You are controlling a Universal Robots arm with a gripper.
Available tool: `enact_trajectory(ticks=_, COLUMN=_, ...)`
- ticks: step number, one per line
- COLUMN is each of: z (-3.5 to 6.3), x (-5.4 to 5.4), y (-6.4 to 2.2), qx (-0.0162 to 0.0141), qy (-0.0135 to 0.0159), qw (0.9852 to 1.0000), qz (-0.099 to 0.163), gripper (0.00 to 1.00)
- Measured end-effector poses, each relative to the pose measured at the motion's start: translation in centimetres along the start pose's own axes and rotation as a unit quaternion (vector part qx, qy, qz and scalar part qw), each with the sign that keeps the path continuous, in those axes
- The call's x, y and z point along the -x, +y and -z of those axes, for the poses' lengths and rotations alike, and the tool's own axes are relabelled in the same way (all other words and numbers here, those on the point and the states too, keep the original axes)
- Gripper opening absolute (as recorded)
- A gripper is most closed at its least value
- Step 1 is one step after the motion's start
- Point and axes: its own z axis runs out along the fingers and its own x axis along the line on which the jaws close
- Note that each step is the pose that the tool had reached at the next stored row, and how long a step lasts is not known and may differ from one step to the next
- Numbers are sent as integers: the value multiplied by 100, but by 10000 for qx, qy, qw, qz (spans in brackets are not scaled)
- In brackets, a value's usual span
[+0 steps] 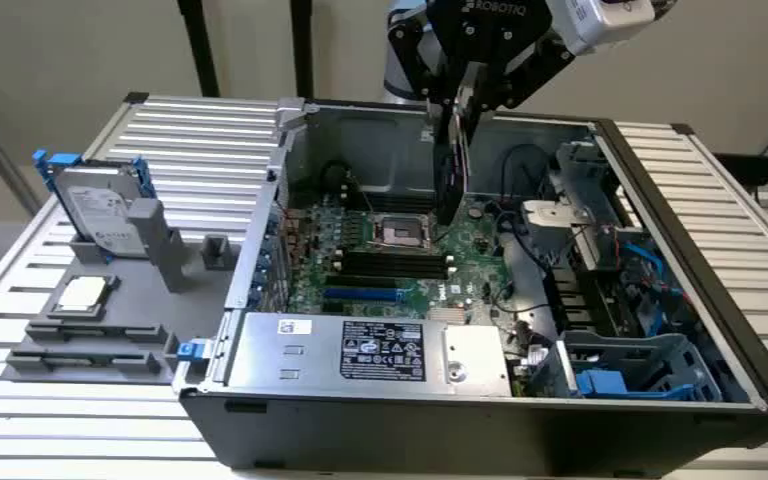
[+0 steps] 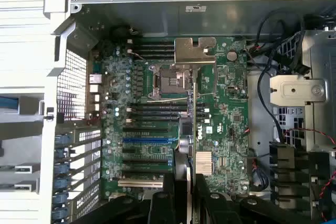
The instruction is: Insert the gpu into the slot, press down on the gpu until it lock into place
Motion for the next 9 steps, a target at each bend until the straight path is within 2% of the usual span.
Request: enact_trajectory(ticks=9, z=0, x=0, y=0, qx=0, qy=0, qw=10000, qz=0, gripper=26)
